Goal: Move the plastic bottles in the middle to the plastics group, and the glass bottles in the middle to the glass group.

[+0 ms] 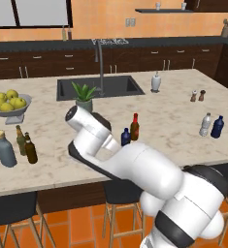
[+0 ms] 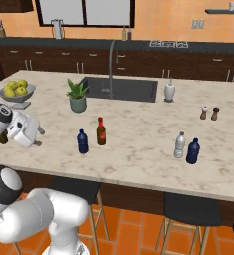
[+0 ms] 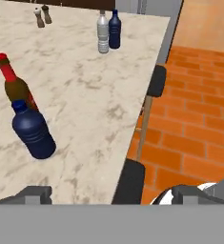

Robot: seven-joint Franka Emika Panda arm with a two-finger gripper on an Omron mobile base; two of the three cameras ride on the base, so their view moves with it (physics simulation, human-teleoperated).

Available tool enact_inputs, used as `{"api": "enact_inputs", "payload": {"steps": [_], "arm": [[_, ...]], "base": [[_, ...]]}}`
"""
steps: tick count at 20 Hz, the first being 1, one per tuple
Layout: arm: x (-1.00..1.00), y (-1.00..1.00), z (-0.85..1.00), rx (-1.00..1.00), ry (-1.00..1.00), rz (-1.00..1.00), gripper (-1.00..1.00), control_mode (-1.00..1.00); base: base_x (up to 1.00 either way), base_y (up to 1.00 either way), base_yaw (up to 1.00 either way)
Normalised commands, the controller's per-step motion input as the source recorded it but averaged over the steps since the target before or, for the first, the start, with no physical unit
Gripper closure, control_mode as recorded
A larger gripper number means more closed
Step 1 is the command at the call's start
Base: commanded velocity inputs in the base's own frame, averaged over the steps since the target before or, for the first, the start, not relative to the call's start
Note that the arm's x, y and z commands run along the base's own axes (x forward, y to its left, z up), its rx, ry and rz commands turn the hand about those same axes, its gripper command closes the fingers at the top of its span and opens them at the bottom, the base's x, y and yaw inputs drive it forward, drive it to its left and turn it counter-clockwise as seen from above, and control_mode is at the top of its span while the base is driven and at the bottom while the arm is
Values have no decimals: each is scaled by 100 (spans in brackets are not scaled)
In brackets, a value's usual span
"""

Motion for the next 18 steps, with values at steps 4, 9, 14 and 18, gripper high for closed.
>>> {"api": "enact_inputs", "payload": {"steps": [4, 9, 14, 18], "arm": [[4, -56, -6, -28, 0, -28, -100, -100], [29, -44, -5, -9, 0, -6, -100, -100], [31, -30, -5, 0, 0, 0, -100, -100], [36, -31, -21, 0, 0, 5, -100, -100]], "base": [[0, 0, 0], [0, 0, 0], [0, 0, 0], [0, 0, 0]]}}
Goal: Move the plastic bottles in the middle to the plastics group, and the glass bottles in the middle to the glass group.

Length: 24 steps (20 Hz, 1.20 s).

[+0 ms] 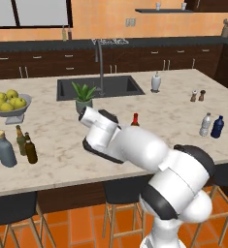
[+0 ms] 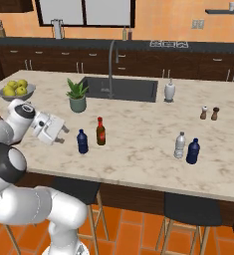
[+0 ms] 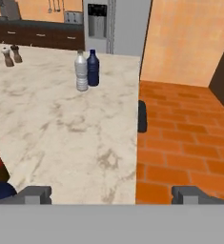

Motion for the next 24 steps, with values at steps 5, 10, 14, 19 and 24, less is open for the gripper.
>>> {"api": "enact_inputs", "payload": {"steps": [5, 10, 14, 19, 24], "arm": [[32, -8, -29, 0, 0, 8, -100, -100], [21, 8, -20, 0, -4, 10, -100, -100], [34, 8, -22, 4, -5, 8, -100, -100], [23, 17, -23, 4, -4, 5, -100, -100], [21, 3, -19, 0, -2, 0, -100, -100]], "base": [[0, 0, 0], [0, 0, 0], [0, 0, 0], [0, 0, 0], [0, 0, 0]]}}
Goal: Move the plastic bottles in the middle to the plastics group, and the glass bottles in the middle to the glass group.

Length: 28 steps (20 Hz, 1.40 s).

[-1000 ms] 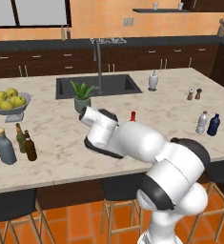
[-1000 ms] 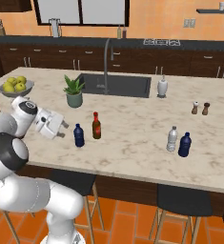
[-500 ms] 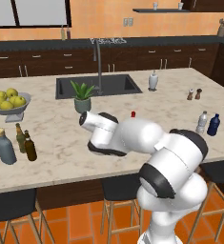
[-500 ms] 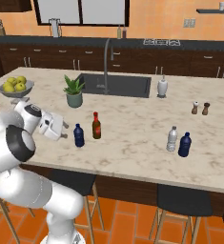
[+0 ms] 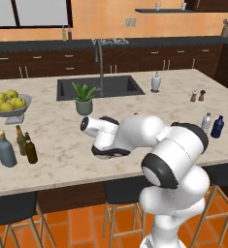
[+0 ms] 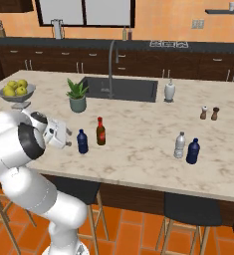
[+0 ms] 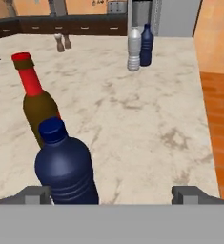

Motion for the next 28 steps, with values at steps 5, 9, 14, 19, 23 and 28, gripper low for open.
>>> {"api": "enact_inputs", "payload": {"steps": [5, 9, 14, 19, 23, 28], "arm": [[35, 0, -19, 0, -1, 0, -100, -100], [24, 2, -20, 0, 0, 0, -100, -100], [30, 0, -17, 0, 0, 0, -100, -100], [7, 0, -8, 0, 0, 0, -100, -100], [0, -1, -12, 0, 0, 0, -100, -100], [-1, -5, -12, 0, 0, 0, -100, -100]], "base": [[0, 0, 0], [0, 0, 0], [0, 0, 0], [0, 0, 0], [0, 0, 0], [0, 0, 0]]}}
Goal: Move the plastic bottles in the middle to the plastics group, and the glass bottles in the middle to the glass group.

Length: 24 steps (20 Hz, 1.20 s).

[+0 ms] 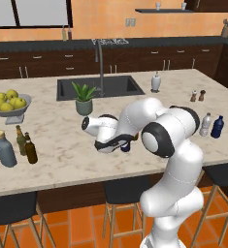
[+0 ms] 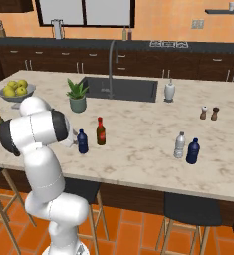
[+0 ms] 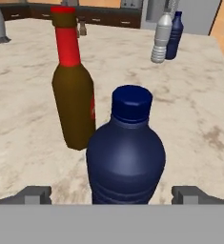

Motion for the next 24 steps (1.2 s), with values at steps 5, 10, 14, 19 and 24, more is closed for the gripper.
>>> {"api": "enact_inputs", "payload": {"steps": [5, 10, 14, 19, 24], "arm": [[0, -18, -3, 0, -2, 0, -100, -100], [0, -17, -6, 0, -1, 0, -100, -100], [0, -22, -11, 0, 0, 0, -100, -100], [-1, -23, -6, 0, 0, 1, 100, -100], [-41, -45, 5, 0, 0, 2, 100, -100]], "base": [[0, 0, 0], [0, 0, 0], [0, 0, 0], [0, 0, 0], [0, 0, 0]]}}
